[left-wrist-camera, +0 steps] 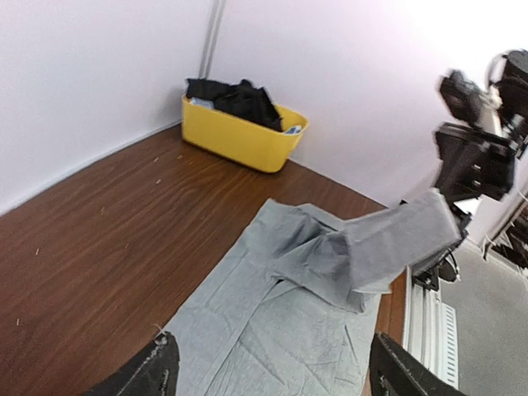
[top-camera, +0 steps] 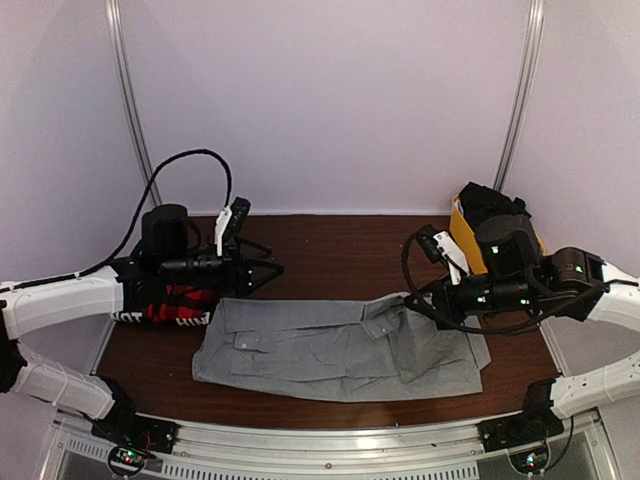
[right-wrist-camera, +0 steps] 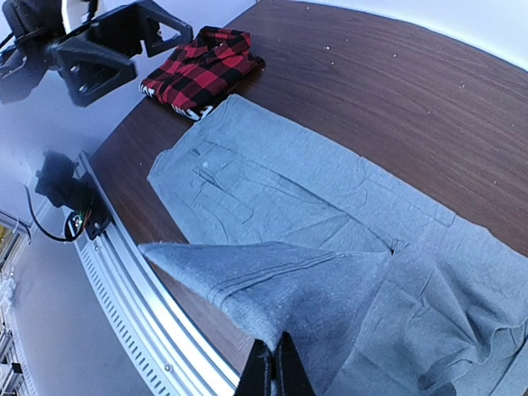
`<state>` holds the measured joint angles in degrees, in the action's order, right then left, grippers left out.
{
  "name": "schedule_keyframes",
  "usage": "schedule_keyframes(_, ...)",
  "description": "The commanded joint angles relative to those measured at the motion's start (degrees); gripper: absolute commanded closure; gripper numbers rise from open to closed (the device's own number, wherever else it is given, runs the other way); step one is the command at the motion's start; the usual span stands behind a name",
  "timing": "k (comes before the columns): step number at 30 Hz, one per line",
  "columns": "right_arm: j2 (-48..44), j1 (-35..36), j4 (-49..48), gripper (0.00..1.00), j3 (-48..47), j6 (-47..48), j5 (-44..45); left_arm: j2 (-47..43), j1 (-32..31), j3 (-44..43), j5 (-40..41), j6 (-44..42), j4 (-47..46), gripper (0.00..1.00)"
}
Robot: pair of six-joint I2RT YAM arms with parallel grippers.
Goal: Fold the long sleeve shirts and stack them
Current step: Pass from the right arm to the left
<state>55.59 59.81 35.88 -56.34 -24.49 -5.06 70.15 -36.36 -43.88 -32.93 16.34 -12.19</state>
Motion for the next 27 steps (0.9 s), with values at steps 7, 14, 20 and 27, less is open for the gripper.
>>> schedule_keyframes(7,5.37,-10.31,-10.55,1.0,-3.44,5.38,-18.21,5.05,-14.4,-8.34,2.81,-18.75,-0.09,0.15)
schedule_keyframes(14,6.57,-11.53,-12.59,1.0,-3.9,5.77,-23.59,13.64,-17.26,-15.81,0.09,-28.85,2.1,0.1)
schedule_keyframes(20,6.69,-11.99,-14.12,1.0,-3.02,5.16,-25.2,22.4,-18.52,-23.49,1.35,-29.51,4.14,0.19)
schedule_keyframes(27,5.37,-14.07,-13.89,1.0,-1.29,5.07,-25.0,24.25,-18.55,-25.0,-4.97,-27.03,4.21,0.84)
